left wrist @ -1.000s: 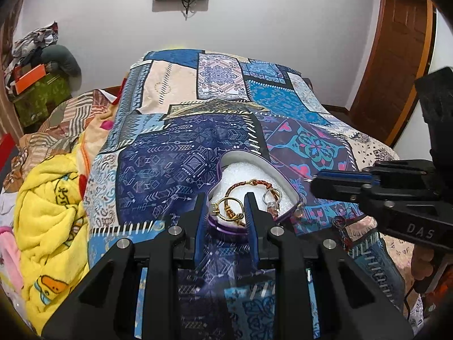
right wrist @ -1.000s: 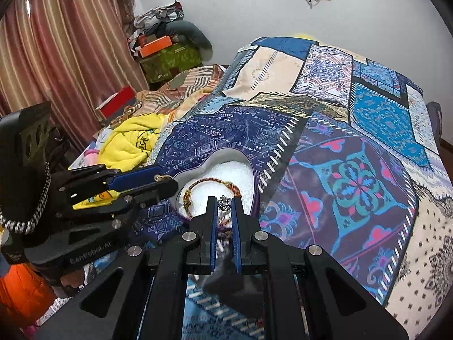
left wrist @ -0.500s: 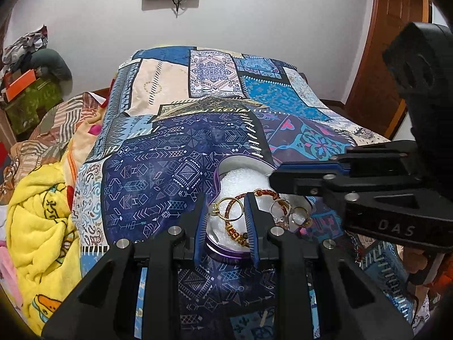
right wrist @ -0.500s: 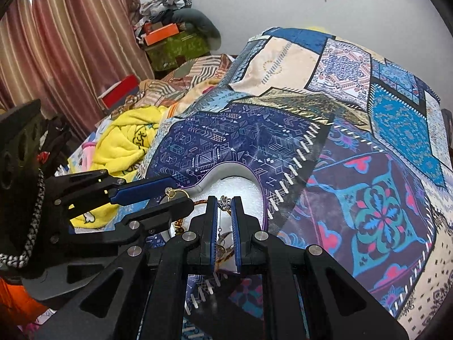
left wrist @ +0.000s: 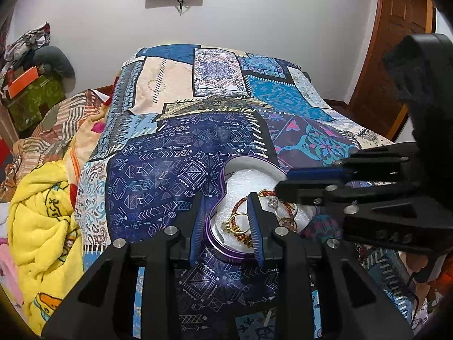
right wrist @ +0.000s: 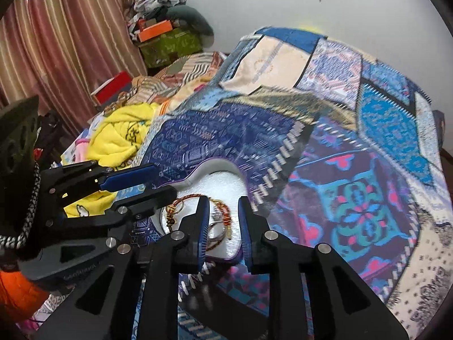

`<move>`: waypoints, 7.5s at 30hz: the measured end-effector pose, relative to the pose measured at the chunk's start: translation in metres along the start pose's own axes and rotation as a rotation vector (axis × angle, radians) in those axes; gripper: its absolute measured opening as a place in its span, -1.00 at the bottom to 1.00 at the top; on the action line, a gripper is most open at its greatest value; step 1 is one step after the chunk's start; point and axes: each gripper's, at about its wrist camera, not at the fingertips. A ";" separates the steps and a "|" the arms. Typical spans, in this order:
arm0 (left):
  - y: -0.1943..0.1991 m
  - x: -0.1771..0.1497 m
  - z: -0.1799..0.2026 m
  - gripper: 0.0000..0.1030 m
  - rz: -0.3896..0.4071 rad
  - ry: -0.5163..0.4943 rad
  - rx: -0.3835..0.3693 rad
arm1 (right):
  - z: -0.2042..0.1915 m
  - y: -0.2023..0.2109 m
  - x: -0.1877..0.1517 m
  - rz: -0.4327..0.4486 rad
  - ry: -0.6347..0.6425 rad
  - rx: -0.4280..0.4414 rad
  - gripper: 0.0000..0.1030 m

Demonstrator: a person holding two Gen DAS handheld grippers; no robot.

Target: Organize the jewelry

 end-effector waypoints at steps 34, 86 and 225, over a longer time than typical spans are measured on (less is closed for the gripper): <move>0.011 -0.033 0.096 -0.18 -0.136 -0.048 -0.064 | 0.102 0.086 -0.109 -0.023 -0.250 -0.225 -0.28; -0.012 -0.067 0.061 -0.89 -0.149 0.069 -0.171 | 0.005 -0.009 -0.082 -0.119 -0.023 0.045 -0.87; 0.278 0.026 0.164 -0.17 0.639 -0.198 0.133 | -0.040 0.307 -0.034 0.742 -0.173 -0.182 -0.51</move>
Point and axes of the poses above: each gripper's, at about its wrist camera, not at the fingertips, and y roughly against the way its jaws point, z to its right, x to its top, and after that the axes turned 15 degrees about -x, right-handed
